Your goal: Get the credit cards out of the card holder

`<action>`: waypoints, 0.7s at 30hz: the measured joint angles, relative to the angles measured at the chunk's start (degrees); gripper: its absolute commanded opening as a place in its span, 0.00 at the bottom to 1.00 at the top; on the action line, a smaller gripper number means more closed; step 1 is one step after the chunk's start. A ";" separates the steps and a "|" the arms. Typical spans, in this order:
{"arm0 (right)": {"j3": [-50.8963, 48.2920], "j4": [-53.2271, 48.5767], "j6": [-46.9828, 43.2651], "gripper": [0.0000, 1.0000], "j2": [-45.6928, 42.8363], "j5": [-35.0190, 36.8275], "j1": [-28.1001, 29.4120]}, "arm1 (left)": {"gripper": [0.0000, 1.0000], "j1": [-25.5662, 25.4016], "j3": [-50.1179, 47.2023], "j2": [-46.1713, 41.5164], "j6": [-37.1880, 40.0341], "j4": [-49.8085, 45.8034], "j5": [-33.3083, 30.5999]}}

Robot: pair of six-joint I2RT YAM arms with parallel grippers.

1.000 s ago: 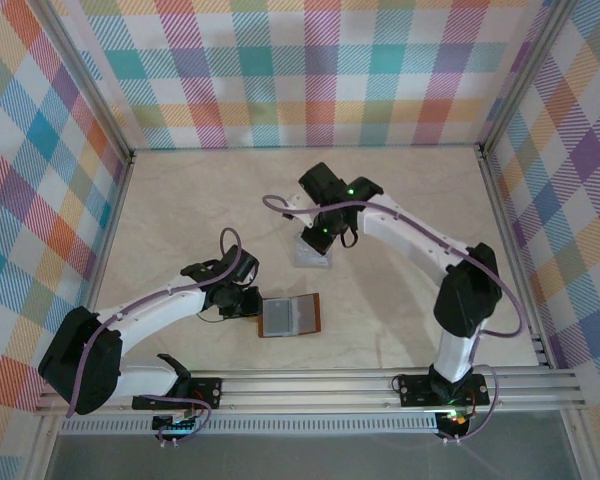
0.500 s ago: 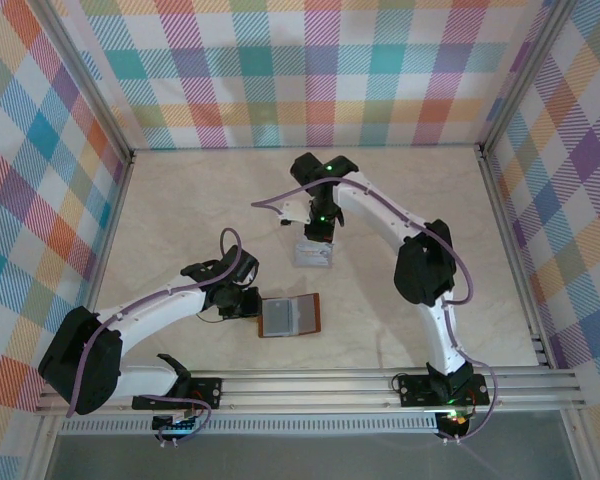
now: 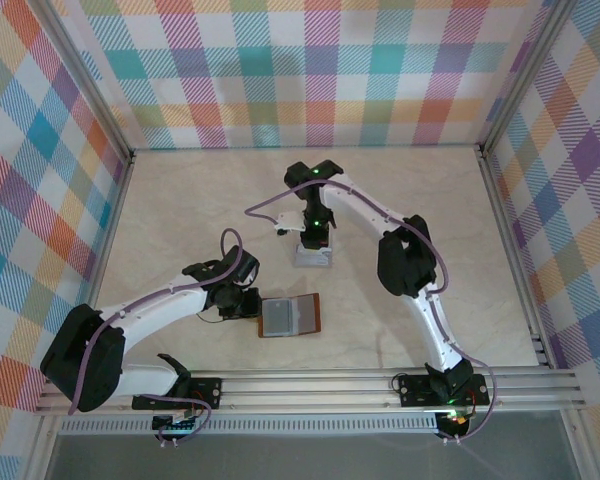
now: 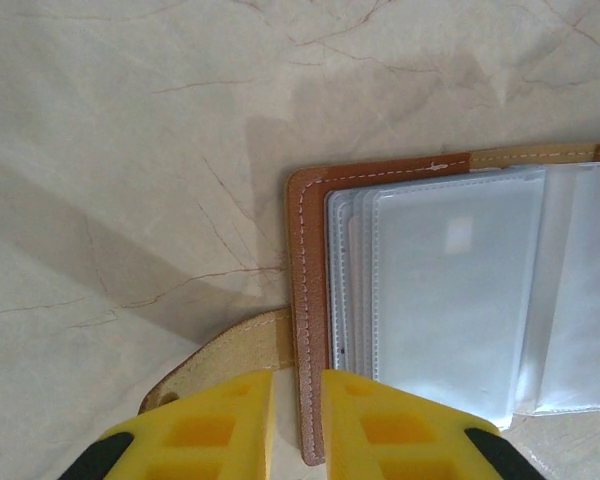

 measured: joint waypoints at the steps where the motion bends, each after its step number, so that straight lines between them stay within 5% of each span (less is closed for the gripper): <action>1: 0.00 -0.07 -0.22 0.03 0.26 -0.20 0.00 | 0.21 0.02 -0.04 0.11 0.00 -0.04 -0.02; 5: 0.00 0.42 -0.26 0.35 0.52 0.28 0.00 | 0.21 0.02 -0.04 0.24 0.00 -0.02 -0.02; 21: -7.32 13.60 12.11 0.40 -11.82 6.29 0.13 | 0.20 0.57 -0.70 -0.37 0.00 0.24 0.02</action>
